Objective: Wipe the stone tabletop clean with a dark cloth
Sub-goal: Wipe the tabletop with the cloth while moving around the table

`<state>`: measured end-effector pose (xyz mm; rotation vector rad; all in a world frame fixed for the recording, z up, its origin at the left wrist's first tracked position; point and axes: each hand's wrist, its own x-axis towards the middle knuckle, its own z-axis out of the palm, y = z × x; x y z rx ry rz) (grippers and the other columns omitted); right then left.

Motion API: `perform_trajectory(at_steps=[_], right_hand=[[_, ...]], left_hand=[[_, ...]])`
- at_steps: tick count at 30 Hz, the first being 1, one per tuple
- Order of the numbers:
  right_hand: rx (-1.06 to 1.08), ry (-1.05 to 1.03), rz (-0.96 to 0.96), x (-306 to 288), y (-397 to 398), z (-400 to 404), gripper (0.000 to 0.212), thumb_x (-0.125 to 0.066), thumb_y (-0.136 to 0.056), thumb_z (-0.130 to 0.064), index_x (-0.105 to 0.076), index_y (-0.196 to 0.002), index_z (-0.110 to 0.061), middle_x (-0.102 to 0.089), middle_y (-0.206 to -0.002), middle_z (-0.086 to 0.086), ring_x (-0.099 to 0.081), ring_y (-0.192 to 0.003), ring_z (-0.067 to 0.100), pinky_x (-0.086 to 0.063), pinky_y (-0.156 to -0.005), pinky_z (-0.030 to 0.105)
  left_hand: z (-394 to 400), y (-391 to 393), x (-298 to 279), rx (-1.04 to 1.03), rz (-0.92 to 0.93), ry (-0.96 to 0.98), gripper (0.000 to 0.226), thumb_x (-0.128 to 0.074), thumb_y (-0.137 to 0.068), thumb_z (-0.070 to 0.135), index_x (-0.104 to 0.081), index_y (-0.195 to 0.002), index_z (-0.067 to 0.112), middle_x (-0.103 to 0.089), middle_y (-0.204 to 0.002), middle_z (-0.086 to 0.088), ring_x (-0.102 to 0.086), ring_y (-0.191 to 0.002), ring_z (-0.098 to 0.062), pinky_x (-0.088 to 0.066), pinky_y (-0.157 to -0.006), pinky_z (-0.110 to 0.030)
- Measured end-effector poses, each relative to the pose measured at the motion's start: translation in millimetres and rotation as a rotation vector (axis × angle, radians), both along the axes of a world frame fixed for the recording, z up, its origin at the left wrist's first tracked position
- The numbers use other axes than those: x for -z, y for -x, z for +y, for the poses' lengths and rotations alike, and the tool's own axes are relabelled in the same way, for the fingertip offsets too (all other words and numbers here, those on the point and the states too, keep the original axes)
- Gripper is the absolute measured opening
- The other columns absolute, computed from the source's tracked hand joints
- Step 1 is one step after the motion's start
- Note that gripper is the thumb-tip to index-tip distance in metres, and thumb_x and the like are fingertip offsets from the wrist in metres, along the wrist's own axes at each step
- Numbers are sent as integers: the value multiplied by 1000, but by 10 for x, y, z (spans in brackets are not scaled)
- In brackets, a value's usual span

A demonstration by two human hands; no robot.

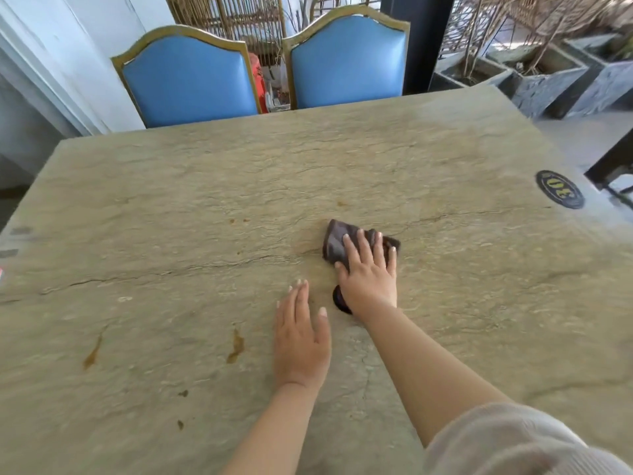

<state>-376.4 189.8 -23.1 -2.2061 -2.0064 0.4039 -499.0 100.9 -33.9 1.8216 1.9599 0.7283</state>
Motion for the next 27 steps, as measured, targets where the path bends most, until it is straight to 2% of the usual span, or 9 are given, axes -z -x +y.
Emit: perform_trajectory(at_steps=[2,3,6,10,13,16,20,23,27], right_hand=[[-139,-13,8,-15,9,-275,59,-19,-99,-51,-2,-152,-33,8,-161,-7,19,-145,17,13,-117,43],[-135,-12,7,8,-39,-363,59,-19,-99,-51,-1,-152,-32,8,-161,-6,20,-145,16,14,-117,41],[133,-7,-35,48,-266,-313,64,-18,-98,-52,1,-153,-24,10,-161,0,19,-145,21,14,-117,43],[411,50,-55,32,-450,300,70,-19,-97,-54,-1,-153,-16,6,-161,9,15,-145,33,12,-116,52],[477,78,-39,23,-407,833,69,-17,-97,-54,-1,-153,-16,8,-160,13,16,-144,39,13,-113,56],[449,87,-43,12,-259,1280,69,-12,-96,-57,-1,-153,-19,8,-160,11,16,-144,39,14,-113,58],[208,53,-6,6,113,1559,64,-4,-95,-58,-1,-152,-30,8,-161,1,19,-144,34,16,-113,55],[-173,41,-5,-17,394,1370,55,-3,-97,-52,0,-151,-39,10,-160,-7,21,-145,26,15,-115,50],[-608,-50,-7,30,154,831,61,4,-90,-56,-6,-149,-45,1,-160,-14,16,-146,14,12,-118,40]], left_hand=[[53,27,-54,-23,-92,19,70,-13,-91,46,-46,-143,14,-39,-152,1,-27,-143,-12,-16,-120,-31],[110,51,-93,-27,-65,-1,68,-15,-90,45,-53,-137,14,-46,-146,0,-35,-139,-16,-24,-116,-31],[450,178,-158,-19,114,-58,61,-21,-91,43,-58,-129,12,-53,-137,-4,-47,-128,-24,-33,-107,-34],[879,380,-34,-72,349,-2,70,-17,-94,47,-43,-142,3,-36,-153,-14,-31,-142,-30,-23,-118,-47],[905,363,79,-82,390,46,76,-13,-92,52,-33,-148,3,-25,-158,-12,-17,-148,-27,-8,-122,-43],[917,358,110,-103,393,5,74,-20,-92,51,-39,-145,2,-31,-156,-12,-20,-147,-26,-10,-121,-43],[918,380,104,-98,399,-5,71,-26,-91,48,-44,-141,1,-37,-152,-12,-26,-145,-27,-15,-118,-44],[916,388,93,-102,371,17,71,-26,-89,45,-44,-142,2,-36,-153,-10,-24,-146,-25,-15,-120,-43],[900,392,72,-112,317,13,66,-24,-88,37,-47,-138,1,-36,-153,-11,-26,-145,-24,-20,-120,-46]])
